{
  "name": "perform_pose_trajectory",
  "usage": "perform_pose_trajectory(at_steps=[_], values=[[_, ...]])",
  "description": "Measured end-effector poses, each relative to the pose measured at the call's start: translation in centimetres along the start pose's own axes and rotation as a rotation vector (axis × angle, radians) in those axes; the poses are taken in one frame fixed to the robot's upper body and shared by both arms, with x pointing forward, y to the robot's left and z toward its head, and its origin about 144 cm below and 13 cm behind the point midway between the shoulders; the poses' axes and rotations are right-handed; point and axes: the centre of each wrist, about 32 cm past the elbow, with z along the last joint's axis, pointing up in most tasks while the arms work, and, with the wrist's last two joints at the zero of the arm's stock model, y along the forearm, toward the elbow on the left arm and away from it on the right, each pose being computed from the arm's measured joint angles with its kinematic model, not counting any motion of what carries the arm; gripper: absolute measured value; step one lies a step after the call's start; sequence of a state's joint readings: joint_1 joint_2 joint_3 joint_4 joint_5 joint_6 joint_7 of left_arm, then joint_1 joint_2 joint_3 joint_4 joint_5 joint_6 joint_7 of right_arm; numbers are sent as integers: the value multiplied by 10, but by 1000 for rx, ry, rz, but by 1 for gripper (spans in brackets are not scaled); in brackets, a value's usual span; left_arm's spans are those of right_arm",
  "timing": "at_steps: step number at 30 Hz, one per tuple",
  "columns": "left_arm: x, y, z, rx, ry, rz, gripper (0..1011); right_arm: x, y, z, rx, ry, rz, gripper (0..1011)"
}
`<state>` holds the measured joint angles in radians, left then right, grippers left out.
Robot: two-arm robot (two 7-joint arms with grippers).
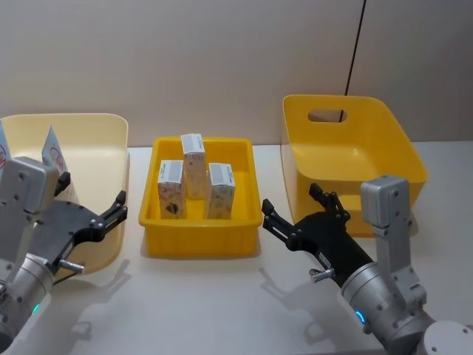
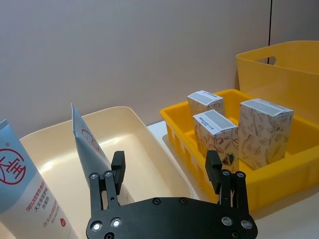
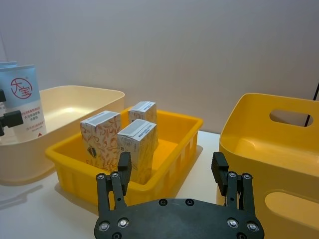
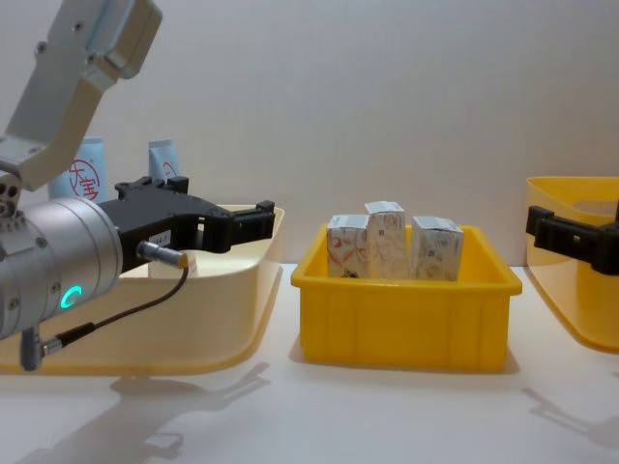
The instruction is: Bimanual collaborative sorting of washing and personal care products
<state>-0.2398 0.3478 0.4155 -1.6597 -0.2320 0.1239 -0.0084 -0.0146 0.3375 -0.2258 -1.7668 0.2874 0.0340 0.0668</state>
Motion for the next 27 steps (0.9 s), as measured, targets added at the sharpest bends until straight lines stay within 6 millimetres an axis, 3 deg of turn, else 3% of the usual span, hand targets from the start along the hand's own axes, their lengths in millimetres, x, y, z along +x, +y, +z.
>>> perform_pose_trajectory(at_steps=[27], values=[[7, 7, -3, 46, 70, 82, 1003, 0, 0, 0, 0, 0, 0, 1001]])
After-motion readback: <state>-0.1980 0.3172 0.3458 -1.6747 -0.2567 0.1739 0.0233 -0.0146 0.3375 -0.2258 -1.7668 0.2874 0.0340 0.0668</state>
